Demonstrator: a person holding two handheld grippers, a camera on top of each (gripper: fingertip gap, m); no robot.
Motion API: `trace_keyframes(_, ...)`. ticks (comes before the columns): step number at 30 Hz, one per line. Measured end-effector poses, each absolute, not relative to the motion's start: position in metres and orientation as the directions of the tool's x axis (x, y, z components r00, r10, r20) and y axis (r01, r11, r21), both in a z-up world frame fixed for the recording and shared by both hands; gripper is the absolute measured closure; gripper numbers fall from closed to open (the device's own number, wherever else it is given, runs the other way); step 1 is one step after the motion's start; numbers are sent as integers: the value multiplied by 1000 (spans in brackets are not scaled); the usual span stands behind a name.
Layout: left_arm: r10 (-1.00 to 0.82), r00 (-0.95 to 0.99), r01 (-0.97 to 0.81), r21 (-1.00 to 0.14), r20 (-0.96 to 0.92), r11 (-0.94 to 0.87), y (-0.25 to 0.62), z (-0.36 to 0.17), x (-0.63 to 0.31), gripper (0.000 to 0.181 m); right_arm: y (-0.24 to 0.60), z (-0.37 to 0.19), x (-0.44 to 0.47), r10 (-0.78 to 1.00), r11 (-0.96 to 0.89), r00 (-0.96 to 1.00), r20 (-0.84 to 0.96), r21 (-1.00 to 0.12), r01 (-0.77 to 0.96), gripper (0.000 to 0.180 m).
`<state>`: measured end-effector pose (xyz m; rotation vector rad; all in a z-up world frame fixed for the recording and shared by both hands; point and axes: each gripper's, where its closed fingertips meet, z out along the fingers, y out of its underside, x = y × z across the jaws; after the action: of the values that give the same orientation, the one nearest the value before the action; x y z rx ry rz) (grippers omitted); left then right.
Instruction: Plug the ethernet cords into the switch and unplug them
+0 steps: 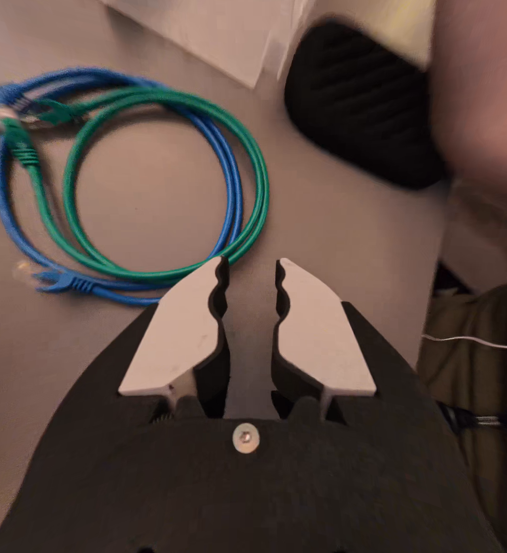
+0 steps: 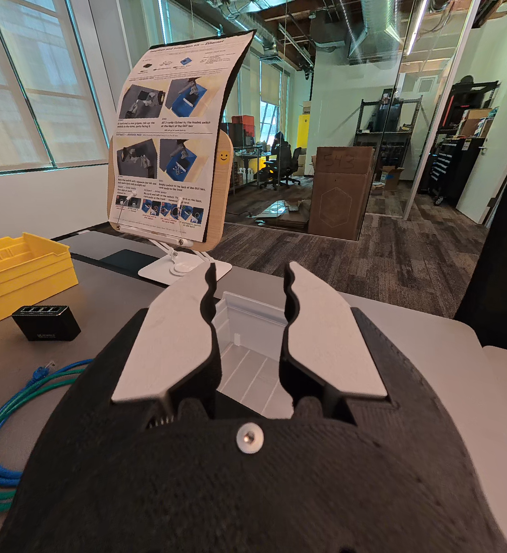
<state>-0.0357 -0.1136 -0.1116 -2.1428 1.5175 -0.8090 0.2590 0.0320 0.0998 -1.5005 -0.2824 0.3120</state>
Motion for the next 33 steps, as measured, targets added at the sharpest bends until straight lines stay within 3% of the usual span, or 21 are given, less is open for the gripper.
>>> trace_keyframes(1, -931, 265, -653, -664, 251, -365, -110, -96, -45, 153, 32, 100, 260, 372, 46, 928, -13, -998, -33, 136)
trace_keyframes(5, -888, 456, -489, -817, 58, -304, -78, -33, -134, 142, 32, 99, 265, 368, 48, 929, -29, -998, -50, 136)
trace_keyframes(7, -813, 578, -477, -837, -70, -267, -66, -11, -201, 130, 32, 98, 266, 366, 45, 930, -33, -998, -53, 136)
trace_keyframes(11, -760, 626, -591, -742, -174, -317, -67, -27, -308, 126, 33, 95, 268, 359, 36, 933, -39, -998, -56, 136)
trace_keyframes(17, -784, 604, -710, -542, -140, -450, -66, -80, -369, 129, 35, 92, 265, 350, 17, 937, -20, -999, -28, 136)
trace_keyframes(23, -792, 610, -708, -475, -36, -523, -62, -103, -380, 145, 38, 88, 264, 350, -1, 937, -17, -1000, -18, 136)
trace_keyframes(30, -815, 578, -729, -472, -36, -496, -63, -98, -380, 169, 40, 84, 261, 358, -17, 934, -15, -1000, -10, 136)
trace_keyframes(33, -832, 555, -746, -459, -25, -483, -65, -101, -377, 159, 41, 83, 261, 361, -21, 932, -14, -1000, -7, 136)
